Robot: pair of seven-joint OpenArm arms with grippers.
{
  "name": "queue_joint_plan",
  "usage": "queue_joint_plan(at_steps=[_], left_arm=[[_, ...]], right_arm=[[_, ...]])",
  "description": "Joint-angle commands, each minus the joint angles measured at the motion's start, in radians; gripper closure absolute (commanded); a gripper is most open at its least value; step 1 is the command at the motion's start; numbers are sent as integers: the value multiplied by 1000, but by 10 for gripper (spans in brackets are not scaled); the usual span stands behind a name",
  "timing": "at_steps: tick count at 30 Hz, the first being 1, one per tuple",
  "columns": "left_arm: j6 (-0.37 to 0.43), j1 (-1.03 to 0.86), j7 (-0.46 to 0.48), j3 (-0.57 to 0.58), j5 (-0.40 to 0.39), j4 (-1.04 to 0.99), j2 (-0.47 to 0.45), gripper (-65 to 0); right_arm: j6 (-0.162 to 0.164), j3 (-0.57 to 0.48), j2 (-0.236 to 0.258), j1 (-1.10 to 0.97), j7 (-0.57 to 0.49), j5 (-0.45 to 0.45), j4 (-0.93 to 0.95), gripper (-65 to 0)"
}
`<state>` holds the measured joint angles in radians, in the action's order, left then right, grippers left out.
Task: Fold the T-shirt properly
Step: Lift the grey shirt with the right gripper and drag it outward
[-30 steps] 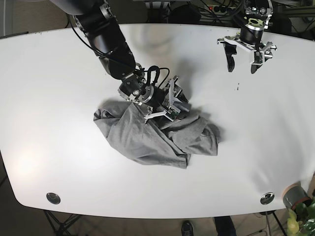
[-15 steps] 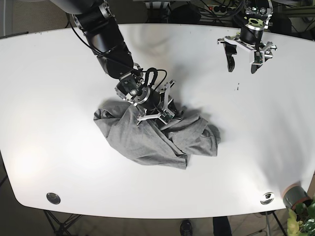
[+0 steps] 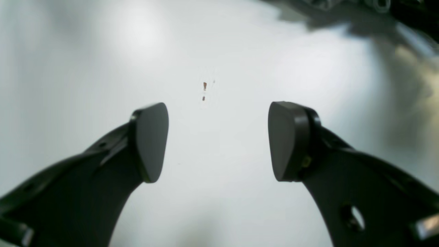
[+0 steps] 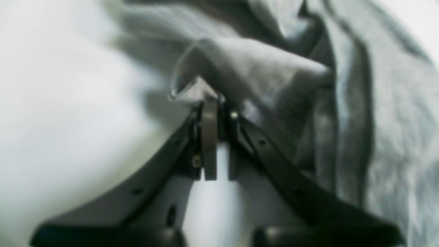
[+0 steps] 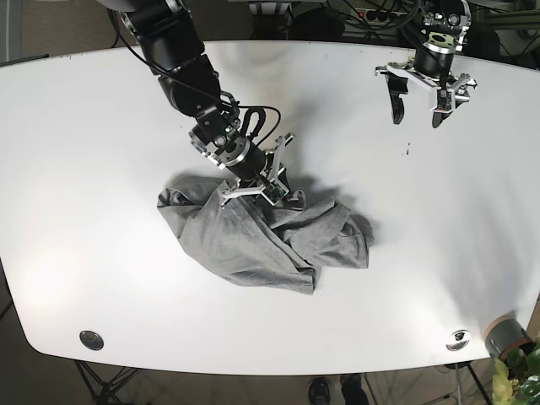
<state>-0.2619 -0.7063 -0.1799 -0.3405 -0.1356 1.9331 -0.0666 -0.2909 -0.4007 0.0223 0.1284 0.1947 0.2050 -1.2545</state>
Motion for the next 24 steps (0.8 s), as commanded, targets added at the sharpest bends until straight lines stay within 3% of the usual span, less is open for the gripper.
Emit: queue_joint_plan(at_steps=[1, 11, 18, 24], left_arm=[[0, -5, 26, -4, -12, 15, -6, -426], [0, 23, 26, -1, -12, 13, -8, -426], [0, 46, 24, -1, -11, 13, -8, -426], [-1, 78, -114, -1, -14, 15, -8, -426]], right_arm=[[-8, 3, 18, -52, 50, -14, -181, -19], [-9, 0, 47, -267, 98, -16, -462, -19], [-11, -2, 49, -327, 96, -17, -469, -21], [-11, 3, 49, -339, 99, -69, -551, -21]])
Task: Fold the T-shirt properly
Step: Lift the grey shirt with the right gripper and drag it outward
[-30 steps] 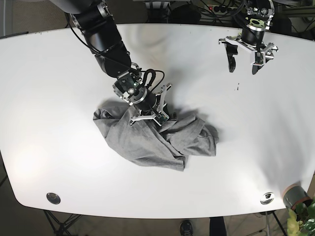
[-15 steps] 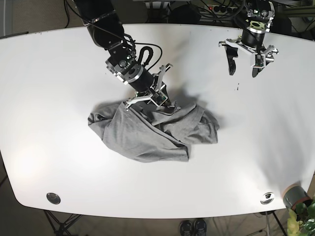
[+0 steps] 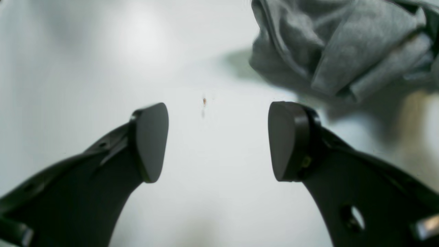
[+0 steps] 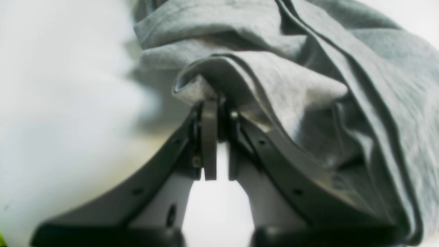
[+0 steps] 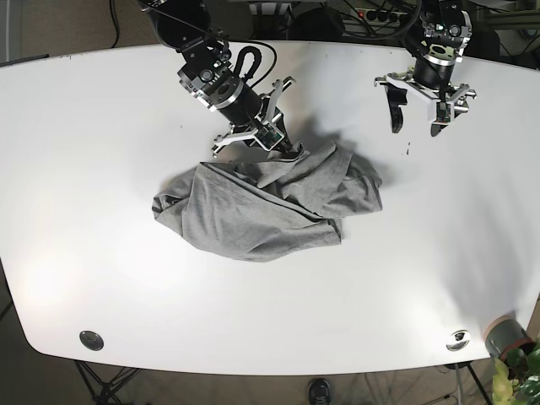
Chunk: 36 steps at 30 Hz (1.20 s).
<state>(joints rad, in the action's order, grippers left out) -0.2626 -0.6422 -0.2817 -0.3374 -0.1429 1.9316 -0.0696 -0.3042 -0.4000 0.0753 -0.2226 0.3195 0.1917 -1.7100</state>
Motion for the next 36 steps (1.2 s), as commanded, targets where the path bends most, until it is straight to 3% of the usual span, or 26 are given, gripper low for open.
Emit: queue_joint_plan(at_steps=[1, 3, 7, 13, 18, 36], left_arm=[[0, 22, -23, -4, -7, 18, -5, -426], [-2, 22, -32, -4, -7, 18, -5, -426], [-2, 22, -34, -4, -7, 22, -5, -426], [-2, 25, -34, -2, -7, 22, -5, -426], [-2, 23, -34, -2, -7, 22, -5, -426], [-2, 77, -34, 103, -4, 45, 1, -426]], right_arm=[[3, 2, -4, 22, -24, -64, -117, -21], [3, 14, -4, 58, -3, -61, -141, -21], [-2, 54, -4, 183, 137, -84, -210, -21], [-59, 121, -6, 397, 258, -149, -236, -21], [-99, 187, -6, 547, 293, -182, -236, -21], [-241, 329, -2, 1044, 485, -176, -279, -21]])
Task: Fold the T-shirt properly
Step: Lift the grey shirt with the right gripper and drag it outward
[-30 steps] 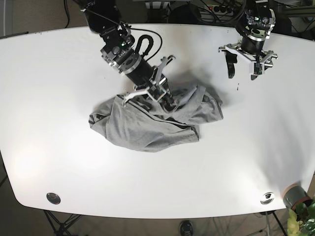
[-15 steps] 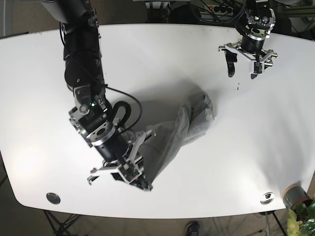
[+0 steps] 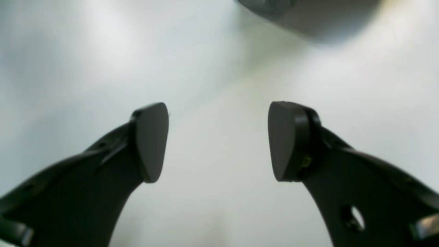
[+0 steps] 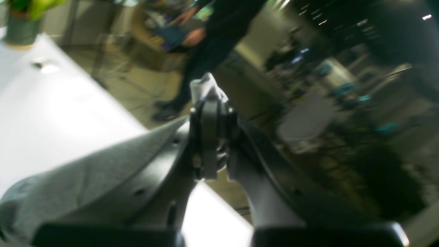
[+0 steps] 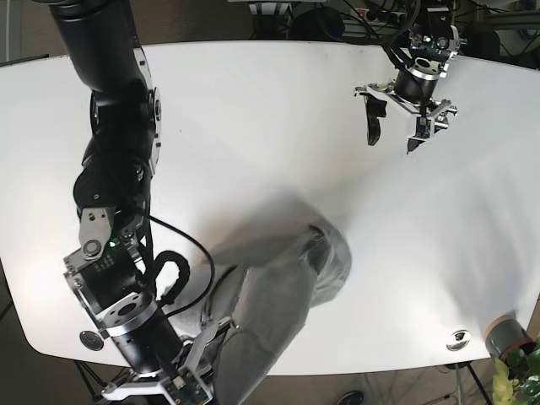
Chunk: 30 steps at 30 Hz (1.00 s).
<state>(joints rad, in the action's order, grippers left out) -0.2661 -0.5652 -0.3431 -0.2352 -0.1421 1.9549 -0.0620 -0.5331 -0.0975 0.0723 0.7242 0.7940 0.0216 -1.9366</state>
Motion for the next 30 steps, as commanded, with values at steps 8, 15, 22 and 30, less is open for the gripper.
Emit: queue_joint_plan(at_steps=[8, 15, 22, 30], left_arm=[[1, 63, 28, -3, -3, 21, -6, -426], [3, 119, 28, -5, -3, 22, -5, -426], [3, 164, 28, 3, -3, 24, -5, -426], [3, 219, 28, 130, 0, 13, -12, -426]], right_arm=[[-45, 38, 1, 286, 98, -4, -71, -21], [-45, 34, 27, 429, 110, -5, -65, -21], [-45, 32, 30, 526, 110, -5, -24, -21], [-45, 32, 56, 493, 110, -5, -22, -21]])
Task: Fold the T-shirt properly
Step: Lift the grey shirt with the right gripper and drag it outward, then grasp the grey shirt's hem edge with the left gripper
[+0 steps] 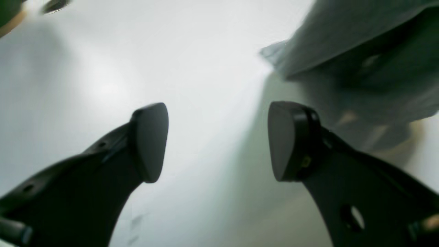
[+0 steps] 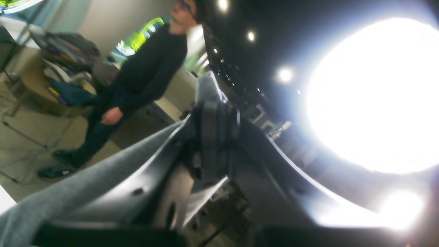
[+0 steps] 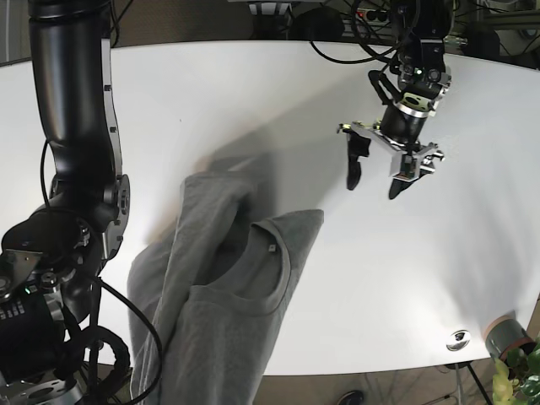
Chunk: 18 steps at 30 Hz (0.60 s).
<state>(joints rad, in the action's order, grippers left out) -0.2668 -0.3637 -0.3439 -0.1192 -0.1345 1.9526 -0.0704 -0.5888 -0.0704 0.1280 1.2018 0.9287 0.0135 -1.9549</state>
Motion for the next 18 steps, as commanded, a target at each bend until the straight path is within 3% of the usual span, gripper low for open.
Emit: queue_joint_plan(at_steps=[1, 5, 13, 18], left_arm=[[4, 25, 29, 26, -7, 14, -4, -426], [4, 67, 7, 108, 5, -19, -4, -428], [4, 130, -10, 289, 149, -54, -6, -429], [4, 177, -4, 355, 192, -131, -27, -428]], right_arm=[[11, 5, 0, 10, -24, 3, -4, -21], [13, 5, 0, -12, -24, 3, -4, -21], [13, 10, 2, -30, -24, 3, 10, -21], [14, 11, 2, -30, -24, 3, 16, -21]])
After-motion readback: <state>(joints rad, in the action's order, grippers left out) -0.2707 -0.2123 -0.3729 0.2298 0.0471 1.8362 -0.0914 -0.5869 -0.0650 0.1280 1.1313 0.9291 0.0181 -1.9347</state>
